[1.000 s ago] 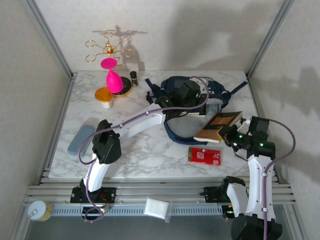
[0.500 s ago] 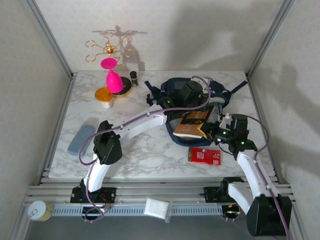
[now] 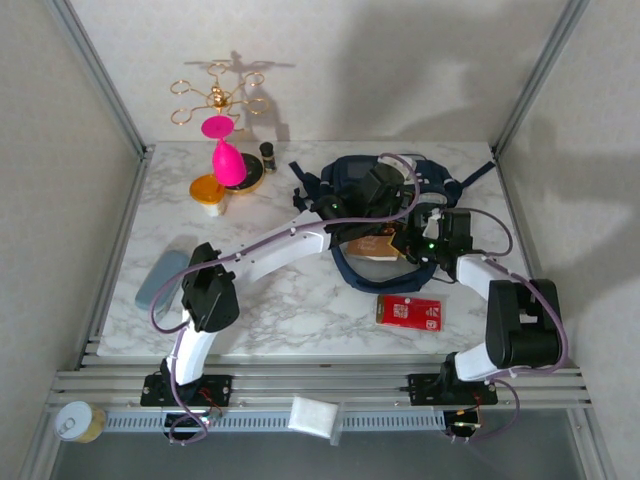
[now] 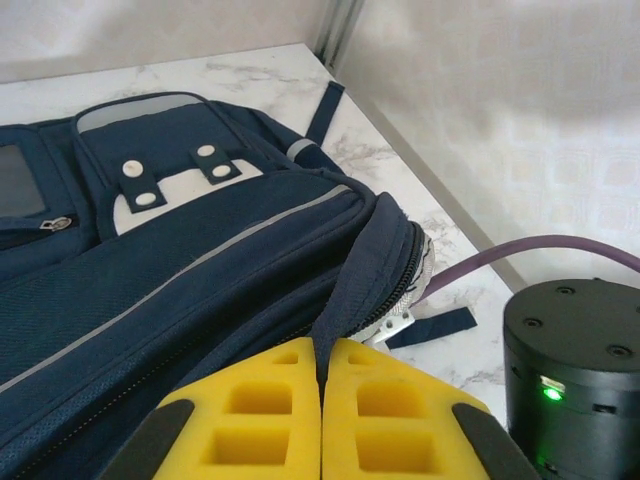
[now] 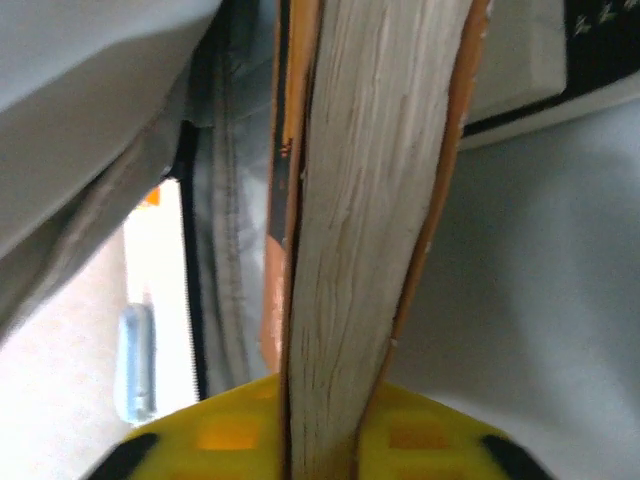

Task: Pack the student bag
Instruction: Place the book in the student bag.

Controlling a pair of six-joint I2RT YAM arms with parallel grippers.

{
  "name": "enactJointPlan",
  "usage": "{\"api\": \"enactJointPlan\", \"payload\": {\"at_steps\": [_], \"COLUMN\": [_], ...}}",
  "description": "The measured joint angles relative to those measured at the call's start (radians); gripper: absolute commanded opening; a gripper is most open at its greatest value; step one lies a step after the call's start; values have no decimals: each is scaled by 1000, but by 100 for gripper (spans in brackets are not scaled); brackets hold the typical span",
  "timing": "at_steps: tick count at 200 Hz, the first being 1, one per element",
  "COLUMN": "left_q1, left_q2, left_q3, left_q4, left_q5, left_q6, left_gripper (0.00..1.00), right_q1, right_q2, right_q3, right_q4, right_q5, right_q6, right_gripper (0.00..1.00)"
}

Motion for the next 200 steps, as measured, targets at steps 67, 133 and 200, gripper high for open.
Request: {"api": "enactJointPlan", "payload": {"at_steps": [67, 133, 200], "left_q1": [0, -1, -3], "left_q2": [-31, -30, -31], "left_q3": [-37, -38, -41], "left_q4": [5, 5, 5], "left_q5": [-19, -18, -9], "left_q6": [11, 11, 11], "left_gripper": [0, 0, 0], "right_q1": [10, 149, 214], "right_q2": [-117, -287, -56], "right_q3": [-17, -92, -53], "right_q4": [-129, -262, -220], "right_q5": [138, 272, 349], "right_q6": [-86, -47, -8], "right_gripper": [58, 42, 20]}}
